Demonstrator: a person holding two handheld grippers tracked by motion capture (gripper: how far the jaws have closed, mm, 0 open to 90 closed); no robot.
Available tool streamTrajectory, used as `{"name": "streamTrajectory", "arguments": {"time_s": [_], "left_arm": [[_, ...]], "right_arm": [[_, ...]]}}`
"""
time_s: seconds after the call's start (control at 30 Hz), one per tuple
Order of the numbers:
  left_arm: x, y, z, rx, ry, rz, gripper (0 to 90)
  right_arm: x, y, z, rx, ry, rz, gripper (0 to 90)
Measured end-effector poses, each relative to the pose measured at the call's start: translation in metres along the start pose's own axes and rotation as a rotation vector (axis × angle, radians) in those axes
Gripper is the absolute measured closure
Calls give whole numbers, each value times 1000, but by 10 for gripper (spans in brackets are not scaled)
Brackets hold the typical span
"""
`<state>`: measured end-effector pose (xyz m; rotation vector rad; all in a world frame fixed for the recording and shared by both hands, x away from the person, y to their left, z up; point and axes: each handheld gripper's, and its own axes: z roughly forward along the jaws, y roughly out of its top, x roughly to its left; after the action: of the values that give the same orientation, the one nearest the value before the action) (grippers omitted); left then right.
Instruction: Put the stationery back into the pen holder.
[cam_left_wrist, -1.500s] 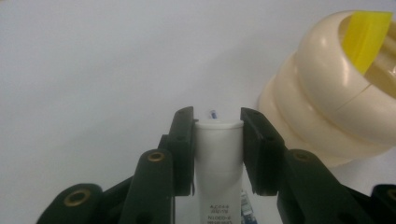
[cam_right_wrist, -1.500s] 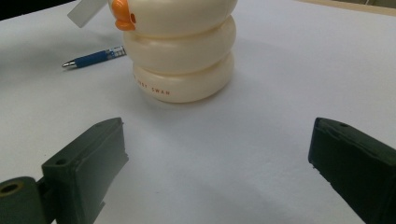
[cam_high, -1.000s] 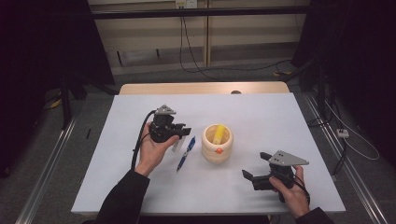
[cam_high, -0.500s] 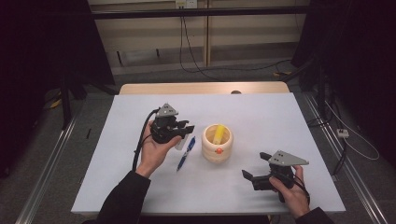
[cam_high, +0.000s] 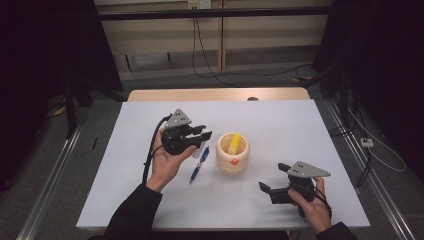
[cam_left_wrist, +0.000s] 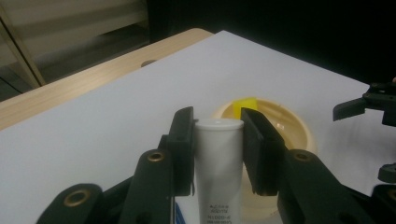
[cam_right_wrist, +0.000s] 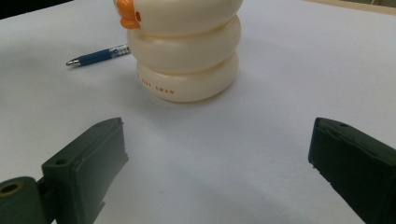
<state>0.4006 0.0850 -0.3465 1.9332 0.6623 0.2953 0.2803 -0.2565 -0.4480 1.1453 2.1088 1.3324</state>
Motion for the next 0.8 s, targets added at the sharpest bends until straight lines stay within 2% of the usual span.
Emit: {"name": "streamTrajectory", "arguments": {"time_s": [0.47, 0.8], "left_arm": [[-13, 15, -3, -51, -24, 25, 672], [-24, 23, 5, -55, -47, 36, 672]], "right_arm": [[0, 0, 0, 0, -4, 2, 36], [0, 0, 0, -1, -3, 4, 36]]}}
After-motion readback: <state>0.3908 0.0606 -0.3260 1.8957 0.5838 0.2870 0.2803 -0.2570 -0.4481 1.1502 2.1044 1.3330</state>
